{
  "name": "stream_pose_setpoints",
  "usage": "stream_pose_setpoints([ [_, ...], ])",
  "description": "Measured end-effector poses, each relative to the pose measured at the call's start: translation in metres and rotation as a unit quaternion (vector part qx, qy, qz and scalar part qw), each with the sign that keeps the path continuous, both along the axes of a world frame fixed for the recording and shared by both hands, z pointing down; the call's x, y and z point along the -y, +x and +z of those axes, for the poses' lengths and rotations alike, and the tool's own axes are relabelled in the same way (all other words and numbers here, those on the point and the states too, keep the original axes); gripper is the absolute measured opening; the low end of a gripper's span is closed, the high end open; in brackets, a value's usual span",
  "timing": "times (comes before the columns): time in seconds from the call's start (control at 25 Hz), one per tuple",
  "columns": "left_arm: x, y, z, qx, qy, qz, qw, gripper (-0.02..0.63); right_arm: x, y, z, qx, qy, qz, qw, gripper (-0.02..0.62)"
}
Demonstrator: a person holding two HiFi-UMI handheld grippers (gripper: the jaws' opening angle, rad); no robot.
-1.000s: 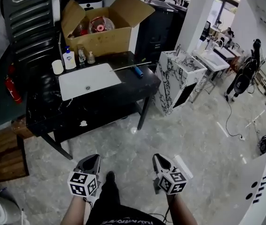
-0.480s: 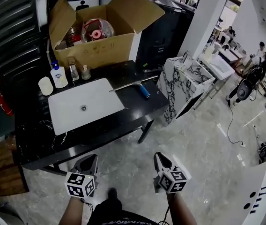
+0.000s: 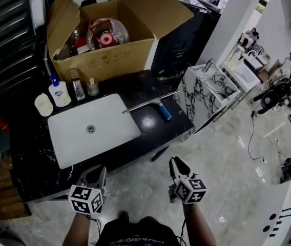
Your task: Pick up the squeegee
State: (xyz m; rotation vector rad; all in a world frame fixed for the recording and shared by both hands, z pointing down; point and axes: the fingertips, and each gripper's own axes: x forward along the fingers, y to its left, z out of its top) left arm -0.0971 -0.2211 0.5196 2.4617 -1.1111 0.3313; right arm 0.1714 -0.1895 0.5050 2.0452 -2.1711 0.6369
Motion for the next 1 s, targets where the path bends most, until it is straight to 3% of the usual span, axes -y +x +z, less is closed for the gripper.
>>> stream_pose_setpoints([
  [0.16,0.017,0.012,0.001,0.002,0.002,0.01,0.9999,0.02,0.014,0.016,-0.002,0.008,0.007,0.022,1.0,0.058],
  [0.32,0.04,0.018,-0.002,0.0,0.008,0.0,1.0,0.02,0.038,0.027,0.002,0.006,0.001,0.009,1.0,0.084],
  [0.6,0.087,0.031,-0.008,0.008,0.019,-0.037,0.9991,0.02,0.117,0.04,0.013,0.002,-0.025,-0.05,0.998,0.192],
  [1.0,0.17,0.076,-0.014,0.034,0.021,-0.088,0.9953,0.02,0.239,0.079,0.033,-0.032,-0.077,-0.121,0.989,0.235],
])
